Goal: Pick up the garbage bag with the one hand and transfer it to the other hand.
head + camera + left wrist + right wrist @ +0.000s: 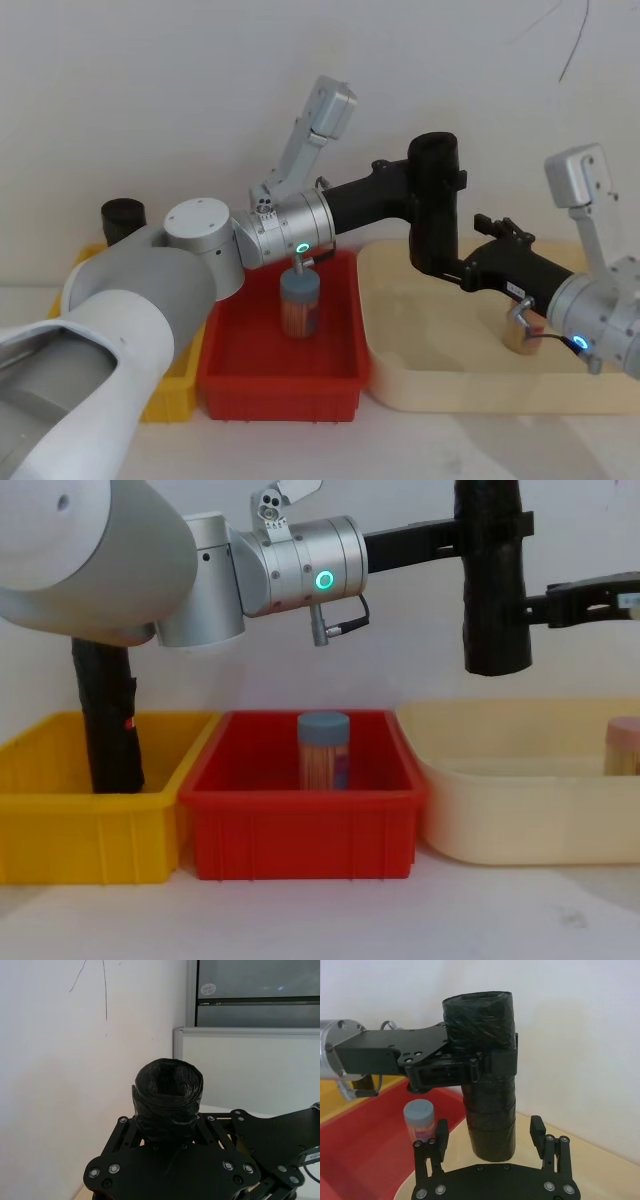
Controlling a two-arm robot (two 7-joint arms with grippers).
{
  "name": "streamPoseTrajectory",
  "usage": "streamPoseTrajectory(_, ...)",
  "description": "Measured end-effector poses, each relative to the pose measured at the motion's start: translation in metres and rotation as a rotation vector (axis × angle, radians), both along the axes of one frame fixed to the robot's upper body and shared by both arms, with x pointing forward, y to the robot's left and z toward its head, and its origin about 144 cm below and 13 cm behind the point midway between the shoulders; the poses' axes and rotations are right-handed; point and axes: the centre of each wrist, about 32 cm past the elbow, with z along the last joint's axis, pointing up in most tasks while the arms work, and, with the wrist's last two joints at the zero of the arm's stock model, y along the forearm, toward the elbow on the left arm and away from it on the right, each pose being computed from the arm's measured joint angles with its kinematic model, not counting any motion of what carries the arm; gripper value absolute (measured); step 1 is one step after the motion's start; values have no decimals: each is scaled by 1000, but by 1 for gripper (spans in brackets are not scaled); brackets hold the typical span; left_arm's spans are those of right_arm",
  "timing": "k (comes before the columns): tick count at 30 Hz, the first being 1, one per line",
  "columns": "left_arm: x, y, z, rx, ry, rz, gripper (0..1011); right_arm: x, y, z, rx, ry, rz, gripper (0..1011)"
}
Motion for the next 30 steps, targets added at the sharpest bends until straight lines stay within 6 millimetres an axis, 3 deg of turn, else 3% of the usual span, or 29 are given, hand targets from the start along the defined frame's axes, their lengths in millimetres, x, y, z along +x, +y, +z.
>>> streamPoseTrajectory(30,0,0,0,0,0,0,356,19,28,-4,-16,-25,-7,992)
